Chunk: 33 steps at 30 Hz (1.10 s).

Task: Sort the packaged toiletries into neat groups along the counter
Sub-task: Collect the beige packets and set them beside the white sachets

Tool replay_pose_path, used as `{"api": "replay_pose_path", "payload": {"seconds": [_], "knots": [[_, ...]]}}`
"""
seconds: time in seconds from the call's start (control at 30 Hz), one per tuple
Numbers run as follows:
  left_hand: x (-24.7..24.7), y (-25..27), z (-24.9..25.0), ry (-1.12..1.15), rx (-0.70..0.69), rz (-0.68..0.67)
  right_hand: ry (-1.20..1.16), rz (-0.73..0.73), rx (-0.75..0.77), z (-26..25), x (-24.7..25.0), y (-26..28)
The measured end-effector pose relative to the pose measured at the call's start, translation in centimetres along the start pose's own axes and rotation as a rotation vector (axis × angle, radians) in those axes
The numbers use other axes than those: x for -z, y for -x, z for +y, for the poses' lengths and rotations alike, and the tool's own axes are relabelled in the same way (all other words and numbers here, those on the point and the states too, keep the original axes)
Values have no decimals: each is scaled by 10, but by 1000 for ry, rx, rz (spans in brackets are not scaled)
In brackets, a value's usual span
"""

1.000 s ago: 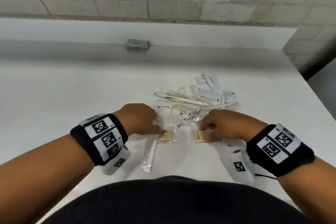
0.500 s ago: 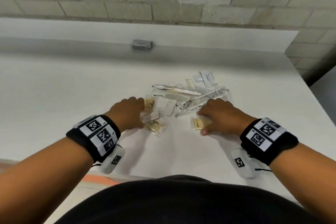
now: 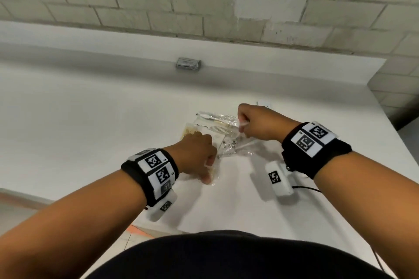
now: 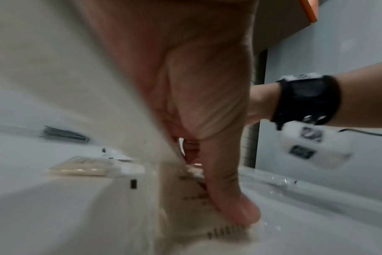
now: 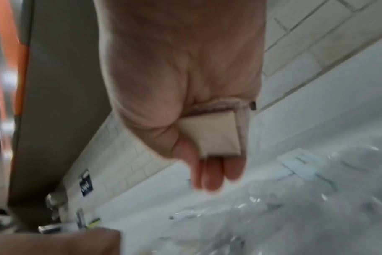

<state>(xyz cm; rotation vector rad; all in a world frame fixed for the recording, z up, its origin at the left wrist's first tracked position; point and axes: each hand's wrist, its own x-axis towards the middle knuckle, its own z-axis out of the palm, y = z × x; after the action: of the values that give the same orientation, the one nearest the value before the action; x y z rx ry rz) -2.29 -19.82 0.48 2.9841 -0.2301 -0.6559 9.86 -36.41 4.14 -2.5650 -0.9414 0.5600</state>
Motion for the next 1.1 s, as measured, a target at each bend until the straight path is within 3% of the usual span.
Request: {"api": "replay_pose_path", "payload": {"seconds": [0.1, 0.2, 0.37, 0.47, 0.53, 0.67, 0.73, 0.8, 0.93, 1.1], "knots": [[5, -3, 3, 131, -41, 40, 13, 110, -81, 2, -2, -27], [6, -7, -1, 121, -72, 45, 170, -26, -116, 4, -18, -44], [1, -8, -7, -30, -135, -56, 316, -62, -93, 13, -17, -47], [2, -10, -3, -68, -169, 15, 560, -259, -157, 15, 4, -50], [4, -11, 3, -75, -213, 103, 641, -303, -207, 16, 17, -56], [3, -18, 14, -145, -247, 93, 583, -122, -117, 7, 21, -63], [1, -20, 16, -194, -230, 76, 589, -162, -134, 1, 9, -64], [-1, -20, 18, -208, -227, 83, 587, -169, -242, 4, -1, -64], [0, -21, 21, -175, -249, 61, 428, 90, -283, 8, -6, -58], [-2, -24, 27, 83, -263, 50, 241, -40, -228, 6, -26, -55]]}}
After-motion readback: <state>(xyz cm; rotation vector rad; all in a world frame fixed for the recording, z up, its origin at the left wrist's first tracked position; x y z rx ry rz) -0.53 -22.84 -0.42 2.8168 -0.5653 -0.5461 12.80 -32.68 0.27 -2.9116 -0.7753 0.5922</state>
